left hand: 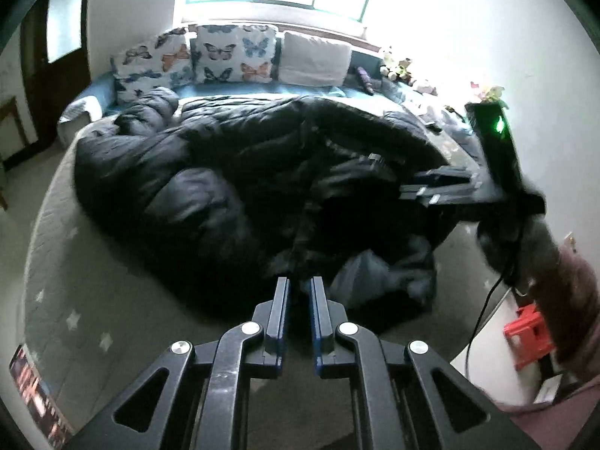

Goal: Fold large clothes

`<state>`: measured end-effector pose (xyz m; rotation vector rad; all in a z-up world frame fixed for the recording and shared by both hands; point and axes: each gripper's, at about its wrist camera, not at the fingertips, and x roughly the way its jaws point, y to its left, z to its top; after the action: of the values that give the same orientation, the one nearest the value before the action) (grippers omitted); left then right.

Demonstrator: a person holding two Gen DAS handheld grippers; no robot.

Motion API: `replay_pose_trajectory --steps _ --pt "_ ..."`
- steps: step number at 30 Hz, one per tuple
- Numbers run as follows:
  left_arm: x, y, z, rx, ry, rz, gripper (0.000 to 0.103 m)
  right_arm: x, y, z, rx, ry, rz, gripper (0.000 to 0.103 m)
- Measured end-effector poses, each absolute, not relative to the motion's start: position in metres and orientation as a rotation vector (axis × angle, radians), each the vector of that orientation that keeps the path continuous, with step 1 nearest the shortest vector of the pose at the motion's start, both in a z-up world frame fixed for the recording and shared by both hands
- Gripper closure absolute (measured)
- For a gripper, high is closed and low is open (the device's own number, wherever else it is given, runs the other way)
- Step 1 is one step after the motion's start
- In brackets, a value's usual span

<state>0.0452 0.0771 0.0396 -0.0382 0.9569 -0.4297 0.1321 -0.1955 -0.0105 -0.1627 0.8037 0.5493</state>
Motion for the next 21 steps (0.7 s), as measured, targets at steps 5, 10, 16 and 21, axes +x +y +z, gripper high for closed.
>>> replay_pose_trajectory --steps 5,10,16,21 --pt "0.080 0.041 0.044 -0.005 0.969 -0.540 0.091 0.131 -0.198 -0.020 -0.109 0.816 0.567 0.075" --pt "0.086 0.019 0.032 0.065 1.025 -0.551 0.091 0.094 -0.203 0.004 -0.109 0.732 0.615 0.090" --pt "0.068 0.044 0.064 0.022 0.978 -0.530 0.091 0.014 -0.182 0.038 -0.251 0.626 0.746 0.093" --pt "0.044 0.077 0.119 0.029 0.868 -0.475 0.089 -0.050 -0.167 0.029 -0.382 0.681 0.844 0.096"
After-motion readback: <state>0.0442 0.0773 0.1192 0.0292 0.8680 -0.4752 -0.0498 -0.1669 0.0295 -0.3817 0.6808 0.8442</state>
